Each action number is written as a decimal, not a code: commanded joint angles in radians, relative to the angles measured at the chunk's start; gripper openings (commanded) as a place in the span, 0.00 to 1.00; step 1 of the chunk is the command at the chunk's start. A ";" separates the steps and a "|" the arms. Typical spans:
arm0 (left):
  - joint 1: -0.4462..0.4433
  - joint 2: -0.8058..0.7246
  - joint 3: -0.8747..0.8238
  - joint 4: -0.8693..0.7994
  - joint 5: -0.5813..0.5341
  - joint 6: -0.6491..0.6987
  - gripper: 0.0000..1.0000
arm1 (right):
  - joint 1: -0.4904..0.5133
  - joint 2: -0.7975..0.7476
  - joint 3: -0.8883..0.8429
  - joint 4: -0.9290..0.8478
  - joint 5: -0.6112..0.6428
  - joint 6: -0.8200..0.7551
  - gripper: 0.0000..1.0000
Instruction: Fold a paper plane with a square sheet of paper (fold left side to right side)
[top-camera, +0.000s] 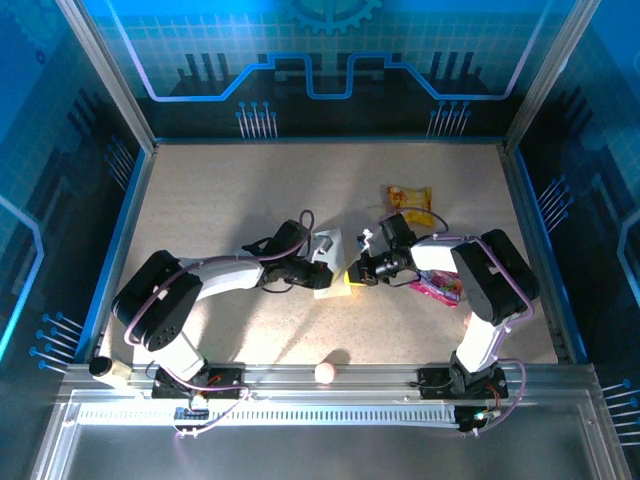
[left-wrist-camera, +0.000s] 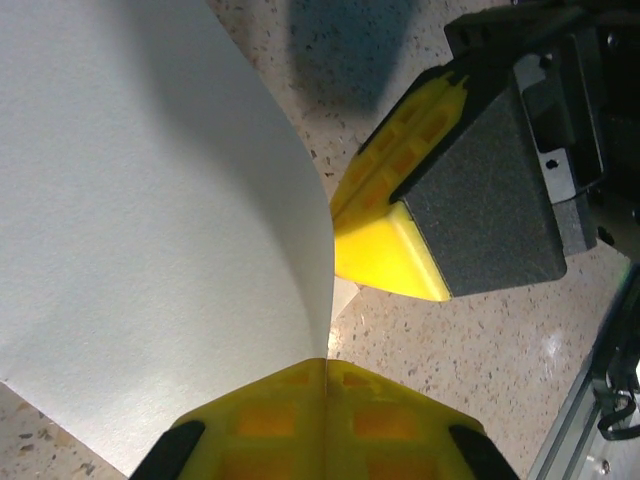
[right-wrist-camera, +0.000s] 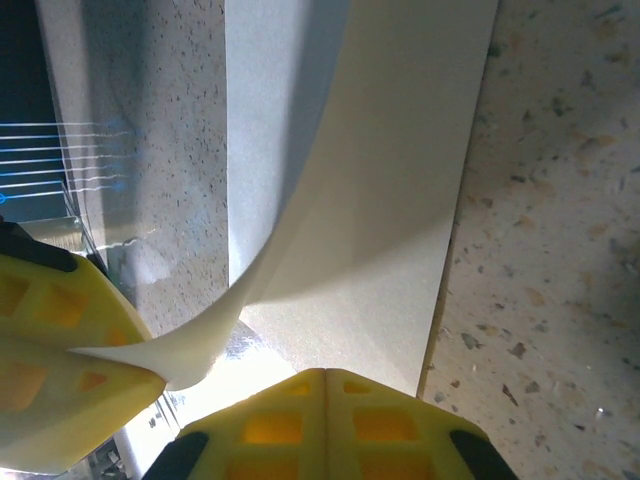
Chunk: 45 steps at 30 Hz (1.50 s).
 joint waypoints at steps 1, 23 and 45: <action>0.013 -0.018 0.028 -0.046 0.053 0.058 0.00 | 0.010 0.009 0.027 0.000 -0.030 -0.023 0.00; 0.043 -0.032 0.014 -0.052 0.065 0.067 0.00 | 0.025 0.117 0.089 -0.056 0.042 -0.035 0.00; 0.104 0.081 0.101 -0.158 0.160 0.130 0.00 | 0.055 0.128 0.096 -0.158 0.132 -0.074 0.00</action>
